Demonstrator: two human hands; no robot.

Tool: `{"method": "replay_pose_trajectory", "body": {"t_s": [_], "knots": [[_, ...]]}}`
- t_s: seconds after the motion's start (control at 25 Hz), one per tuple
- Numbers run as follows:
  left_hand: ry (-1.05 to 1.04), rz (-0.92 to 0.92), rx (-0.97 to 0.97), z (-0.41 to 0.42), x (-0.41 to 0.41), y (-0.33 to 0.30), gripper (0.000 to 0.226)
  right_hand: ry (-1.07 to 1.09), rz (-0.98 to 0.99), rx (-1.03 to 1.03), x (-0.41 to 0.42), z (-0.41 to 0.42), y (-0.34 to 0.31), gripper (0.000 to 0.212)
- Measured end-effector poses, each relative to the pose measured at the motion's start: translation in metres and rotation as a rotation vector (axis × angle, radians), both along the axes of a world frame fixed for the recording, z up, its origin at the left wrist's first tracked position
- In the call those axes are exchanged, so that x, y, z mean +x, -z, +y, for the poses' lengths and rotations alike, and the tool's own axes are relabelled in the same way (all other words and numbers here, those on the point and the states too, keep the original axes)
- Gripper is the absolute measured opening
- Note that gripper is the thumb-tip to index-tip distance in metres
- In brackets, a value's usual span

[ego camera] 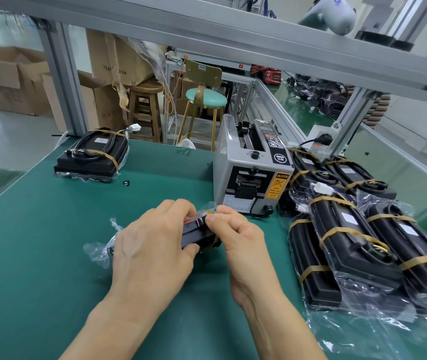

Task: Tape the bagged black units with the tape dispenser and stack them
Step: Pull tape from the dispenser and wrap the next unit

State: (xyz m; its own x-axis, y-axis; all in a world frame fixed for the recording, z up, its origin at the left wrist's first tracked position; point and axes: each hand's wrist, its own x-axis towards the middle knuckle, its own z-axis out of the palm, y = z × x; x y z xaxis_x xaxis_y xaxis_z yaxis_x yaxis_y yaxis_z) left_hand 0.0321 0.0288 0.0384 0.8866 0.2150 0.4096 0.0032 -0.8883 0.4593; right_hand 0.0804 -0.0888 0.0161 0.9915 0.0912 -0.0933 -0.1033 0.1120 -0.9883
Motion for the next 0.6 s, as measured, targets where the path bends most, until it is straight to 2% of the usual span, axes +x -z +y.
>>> {"method": "replay_pose_trajectory", "body": {"t_s": [0.24, 0.4, 0.6], "knots": [[0.017, -0.015, 0.012, -0.0003, 0.0003, 0.0002, 0.044, 0.014, -0.045, -0.065, 0.0015, 0.0027, -0.0002, 0.013], [0.063, -0.029, 0.002, 0.0007, -0.0006, 0.0004, 0.042, 0.046, -0.097, -0.099, 0.0004, 0.0056, 0.0027, 0.027], [0.091, -0.030, -0.010, 0.0005, 0.0000, 0.0011, 0.036, 0.092, -0.150, -0.197, -0.0015, 0.0081, 0.0062, 0.033]]}}
